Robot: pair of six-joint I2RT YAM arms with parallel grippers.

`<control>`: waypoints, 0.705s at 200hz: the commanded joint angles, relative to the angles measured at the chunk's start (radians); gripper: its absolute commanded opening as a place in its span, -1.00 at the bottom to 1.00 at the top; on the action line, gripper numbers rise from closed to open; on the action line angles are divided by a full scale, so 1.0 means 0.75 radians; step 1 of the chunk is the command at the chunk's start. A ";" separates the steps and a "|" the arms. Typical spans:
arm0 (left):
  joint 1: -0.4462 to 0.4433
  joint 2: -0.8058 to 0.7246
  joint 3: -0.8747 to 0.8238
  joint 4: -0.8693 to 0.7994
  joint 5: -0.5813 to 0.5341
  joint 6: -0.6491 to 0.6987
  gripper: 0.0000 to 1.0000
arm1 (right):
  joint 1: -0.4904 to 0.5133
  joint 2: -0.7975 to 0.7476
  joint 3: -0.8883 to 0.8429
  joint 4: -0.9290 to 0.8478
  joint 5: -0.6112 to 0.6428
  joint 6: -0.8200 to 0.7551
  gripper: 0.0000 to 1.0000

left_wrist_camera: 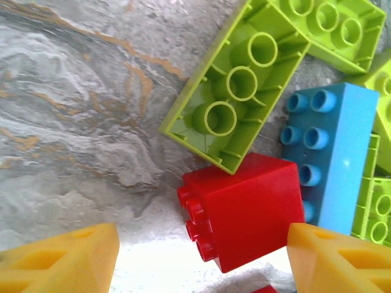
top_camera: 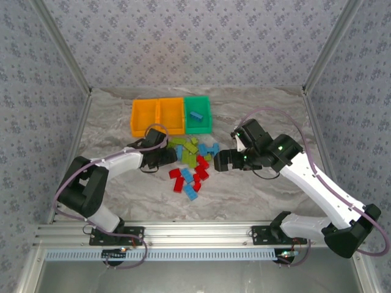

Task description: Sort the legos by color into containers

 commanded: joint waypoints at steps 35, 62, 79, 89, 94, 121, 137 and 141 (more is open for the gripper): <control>0.073 -0.378 -0.171 -0.296 -0.167 0.071 0.43 | 0.017 0.012 0.066 0.000 -0.008 0.031 1.00; 0.070 -0.471 -0.172 -0.182 -0.004 0.107 0.61 | 0.018 0.041 0.080 0.013 -0.023 0.026 1.00; 0.066 -0.439 -0.140 -0.129 0.036 0.149 0.76 | 0.025 0.062 0.097 0.010 -0.026 0.025 1.00; 0.064 -0.393 -0.108 -0.114 0.043 0.189 0.80 | 0.032 0.065 0.098 0.010 -0.022 0.025 1.00; 0.062 -0.362 -0.089 -0.106 0.045 0.215 0.81 | 0.034 0.063 0.097 0.011 -0.019 0.026 1.00; 0.064 -0.178 0.020 -0.118 0.009 0.360 0.83 | 0.046 0.062 0.097 0.002 -0.013 0.031 1.00; 0.064 -0.074 0.086 -0.137 -0.014 0.433 0.83 | 0.047 0.058 0.097 -0.006 -0.002 0.030 1.00; 0.064 -0.054 0.099 -0.139 -0.015 0.448 0.83 | 0.048 0.058 0.096 -0.008 0.001 0.031 1.00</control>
